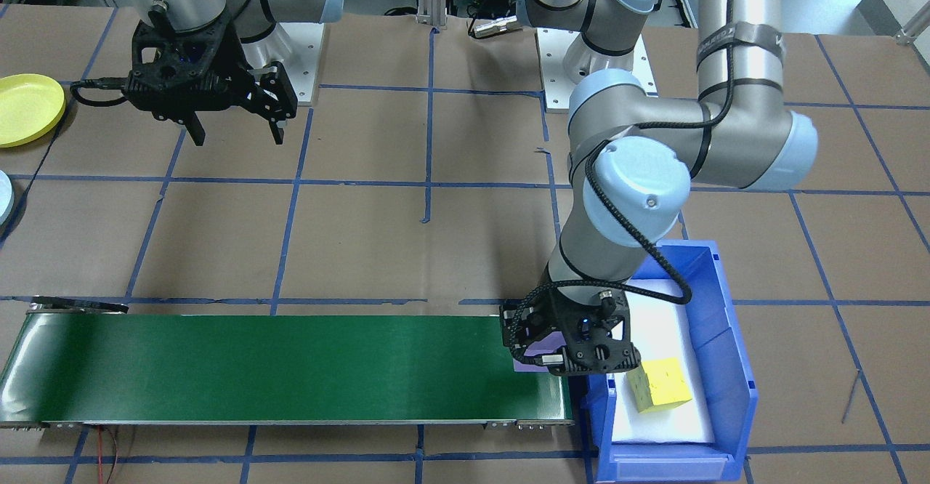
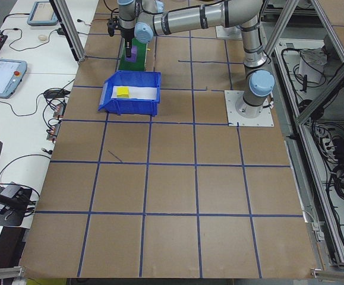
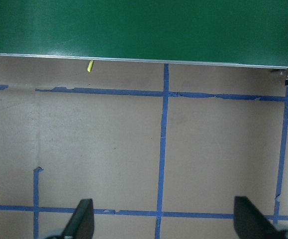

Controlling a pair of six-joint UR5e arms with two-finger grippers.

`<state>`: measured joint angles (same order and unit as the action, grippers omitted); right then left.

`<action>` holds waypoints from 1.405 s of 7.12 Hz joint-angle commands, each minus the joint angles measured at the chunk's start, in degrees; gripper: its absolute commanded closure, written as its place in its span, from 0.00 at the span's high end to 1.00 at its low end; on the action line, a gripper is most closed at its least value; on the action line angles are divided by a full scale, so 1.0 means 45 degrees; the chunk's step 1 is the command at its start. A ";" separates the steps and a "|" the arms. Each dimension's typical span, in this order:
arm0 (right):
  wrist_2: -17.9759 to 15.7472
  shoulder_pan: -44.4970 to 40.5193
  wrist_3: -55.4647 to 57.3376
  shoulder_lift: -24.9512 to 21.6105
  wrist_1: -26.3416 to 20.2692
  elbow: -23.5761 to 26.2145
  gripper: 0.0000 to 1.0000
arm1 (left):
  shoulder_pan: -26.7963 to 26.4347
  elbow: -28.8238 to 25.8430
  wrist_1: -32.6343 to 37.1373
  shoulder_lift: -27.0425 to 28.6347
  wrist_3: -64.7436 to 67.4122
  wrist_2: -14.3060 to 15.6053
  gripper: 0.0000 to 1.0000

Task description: Move block left to right into plate

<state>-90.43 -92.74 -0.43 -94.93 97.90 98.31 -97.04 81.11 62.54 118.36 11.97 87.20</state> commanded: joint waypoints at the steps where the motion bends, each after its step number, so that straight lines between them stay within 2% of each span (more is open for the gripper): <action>1: -0.0002 0.0042 -0.0021 0.0002 -0.0017 0.0028 1.00 | -0.0115 0.1168 -0.1682 0.0476 -0.0003 -0.0003 0.97; 2: -0.0002 0.0043 -0.0040 0.0021 0.0022 0.0028 1.00 | -0.0115 0.1117 -0.1652 0.0011 -0.0119 -0.0003 1.00; 4: -0.0021 -0.0035 0.0115 0.0060 0.0081 0.0067 1.00 | 0.0194 0.0845 -0.0216 -0.1239 -0.0178 0.0230 1.00; 5: 0.0017 0.0100 -0.0020 0.0215 0.0970 -0.0087 1.00 | 0.1261 0.0553 0.0199 -0.1089 -0.0972 0.0328 1.00; 6: 0.0018 0.0121 -0.0021 0.0603 0.1443 -0.0205 1.00 | 0.2393 0.0511 0.0203 -0.0855 -0.1753 0.0329 1.00; 7: 0.0810 0.0101 0.0211 0.1245 0.1970 -0.0496 1.00 | 0.3197 0.0530 0.0165 -0.0524 -0.2573 0.0310 1.00; 8: 0.1650 0.0121 0.0407 0.2199 0.2613 -0.0847 1.00 | 0.3514 0.0550 0.0087 -0.0018 -0.2543 0.0309 1.00; 9: 0.1755 0.0121 0.0428 0.3060 0.3316 -0.1314 1.00 | 0.3537 0.0531 -0.0745 0.0780 -0.2562 0.0348 1.00; 10: 0.1775 0.0121 0.0428 0.3900 0.3419 -0.2073 1.00 | 0.3537 0.0917 -0.1063 0.1039 -0.2542 0.0368 1.00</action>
<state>-83.25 -92.22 1.32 -82.04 111.48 92.40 -81.55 83.96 60.02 120.70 0.67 88.74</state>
